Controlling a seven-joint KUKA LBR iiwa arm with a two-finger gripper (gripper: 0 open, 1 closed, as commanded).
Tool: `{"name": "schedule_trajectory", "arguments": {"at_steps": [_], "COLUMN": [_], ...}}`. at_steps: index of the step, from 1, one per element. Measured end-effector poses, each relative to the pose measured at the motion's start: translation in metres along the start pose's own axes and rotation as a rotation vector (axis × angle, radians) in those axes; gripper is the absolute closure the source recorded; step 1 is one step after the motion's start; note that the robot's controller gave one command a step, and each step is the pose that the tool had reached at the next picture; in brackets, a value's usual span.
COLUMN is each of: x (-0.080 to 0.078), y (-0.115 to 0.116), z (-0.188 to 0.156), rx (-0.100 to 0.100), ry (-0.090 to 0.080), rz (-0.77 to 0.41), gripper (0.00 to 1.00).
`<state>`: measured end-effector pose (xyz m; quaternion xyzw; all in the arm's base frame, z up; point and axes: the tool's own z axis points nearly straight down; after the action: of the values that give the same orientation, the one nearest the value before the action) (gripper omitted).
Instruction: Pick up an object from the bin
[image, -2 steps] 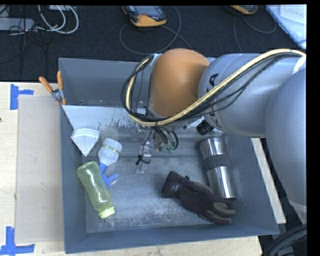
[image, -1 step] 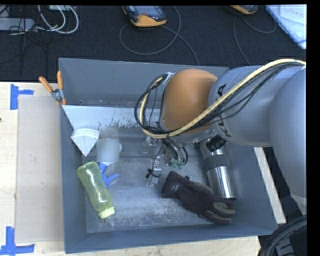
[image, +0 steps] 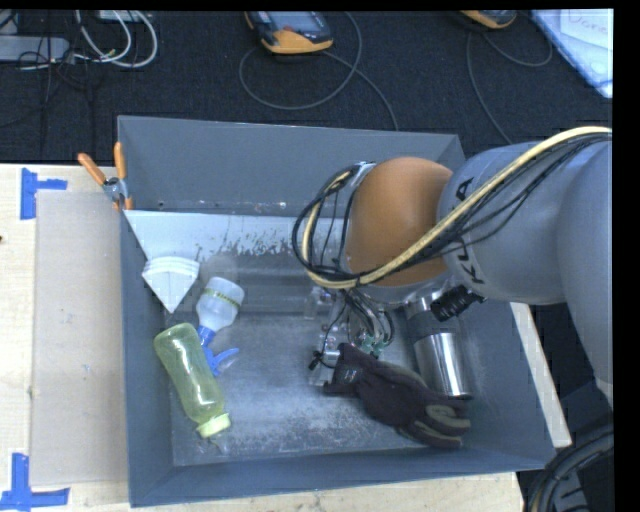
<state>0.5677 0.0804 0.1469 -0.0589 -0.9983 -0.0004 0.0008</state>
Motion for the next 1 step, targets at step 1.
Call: {"name": "schedule_trajectory", "arguments": {"at_steps": [1], "x": [-0.0065], "y": [-0.0161], "z": [0.0379], "rx": [-0.001], "ry": [0.003], "rz": [0.094], "gripper": [0.00]}}
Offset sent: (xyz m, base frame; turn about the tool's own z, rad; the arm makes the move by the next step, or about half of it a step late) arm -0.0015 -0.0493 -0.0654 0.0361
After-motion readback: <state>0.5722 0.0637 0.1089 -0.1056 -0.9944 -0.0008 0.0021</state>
